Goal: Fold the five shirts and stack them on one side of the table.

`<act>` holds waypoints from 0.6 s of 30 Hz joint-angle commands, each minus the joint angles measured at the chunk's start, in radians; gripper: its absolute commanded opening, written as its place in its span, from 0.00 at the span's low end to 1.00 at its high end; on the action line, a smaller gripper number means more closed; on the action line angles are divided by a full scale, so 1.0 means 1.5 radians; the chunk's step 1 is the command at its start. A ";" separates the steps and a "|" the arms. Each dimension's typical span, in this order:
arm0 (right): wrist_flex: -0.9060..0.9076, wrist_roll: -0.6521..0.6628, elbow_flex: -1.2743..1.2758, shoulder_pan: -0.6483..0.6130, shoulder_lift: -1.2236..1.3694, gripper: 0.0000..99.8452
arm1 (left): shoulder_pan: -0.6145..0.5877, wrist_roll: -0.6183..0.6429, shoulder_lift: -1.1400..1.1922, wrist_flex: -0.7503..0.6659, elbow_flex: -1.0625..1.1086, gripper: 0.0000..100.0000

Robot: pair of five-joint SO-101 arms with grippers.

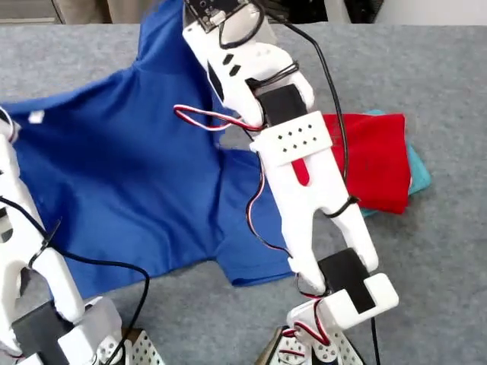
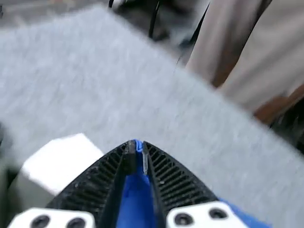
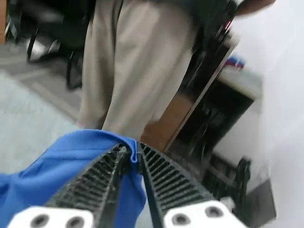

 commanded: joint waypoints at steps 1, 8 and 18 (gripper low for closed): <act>0.044 0.023 -0.028 -0.008 -0.060 0.00 | -0.009 -0.032 -0.007 0.130 -0.050 0.02; -0.031 0.098 -0.036 0.029 -0.061 0.00 | -0.005 -0.080 -0.074 0.227 -0.049 0.02; -0.104 0.115 -0.211 0.102 0.002 0.00 | -0.002 -0.078 -0.177 0.146 -0.062 0.02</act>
